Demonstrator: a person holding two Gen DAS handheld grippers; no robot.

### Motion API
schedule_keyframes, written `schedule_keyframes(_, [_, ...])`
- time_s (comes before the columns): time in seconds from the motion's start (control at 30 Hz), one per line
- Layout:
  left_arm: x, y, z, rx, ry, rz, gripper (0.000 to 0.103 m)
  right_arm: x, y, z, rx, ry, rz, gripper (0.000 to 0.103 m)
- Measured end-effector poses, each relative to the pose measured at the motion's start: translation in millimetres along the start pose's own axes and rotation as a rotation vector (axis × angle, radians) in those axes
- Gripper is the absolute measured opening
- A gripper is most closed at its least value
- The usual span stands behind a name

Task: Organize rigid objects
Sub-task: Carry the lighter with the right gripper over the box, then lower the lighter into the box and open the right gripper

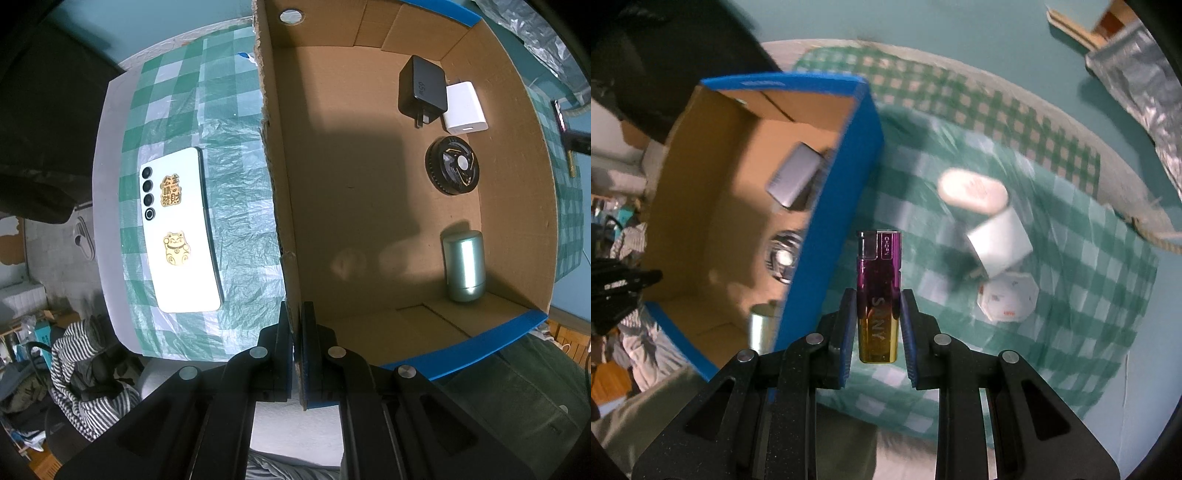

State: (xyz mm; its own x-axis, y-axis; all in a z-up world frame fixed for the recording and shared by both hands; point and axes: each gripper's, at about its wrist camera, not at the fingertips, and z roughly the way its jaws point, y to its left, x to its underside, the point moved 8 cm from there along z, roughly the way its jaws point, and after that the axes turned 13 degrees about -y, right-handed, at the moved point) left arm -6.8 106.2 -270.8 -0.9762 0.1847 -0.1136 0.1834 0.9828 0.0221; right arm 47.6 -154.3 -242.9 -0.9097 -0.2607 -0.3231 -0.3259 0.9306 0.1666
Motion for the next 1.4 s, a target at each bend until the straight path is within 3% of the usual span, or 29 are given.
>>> schedule_keyframes(0.37, [0.1, -0.5, 0.5, 0.0, 0.0, 0.003, 0.004, -28.0, 56.7, -1.0, -0.047, -0.026, -0.146, 0.023])
schedule_keyframes(0.63, [0.2, -0.7, -0.2, -0.002, -0.001, 0.005, 0.004, -20.3, 82.9, 25.8, -0.044, 0.023, -0.22, 0.023])
schedule_keyframes(0.97, [0.6, -0.6, -0.5, -0.001, 0.0, 0.004, 0.004, -0.9, 88.3, 46.1, -0.035, 0.09, -0.276, 0.023])
schedule_keyframes(1.4, [1.3, -0.7, -0.9, -0.001, -0.002, 0.006, 0.004, 3.9, 84.4, 43.8, -0.03, 0.095, -0.291, 0.023])
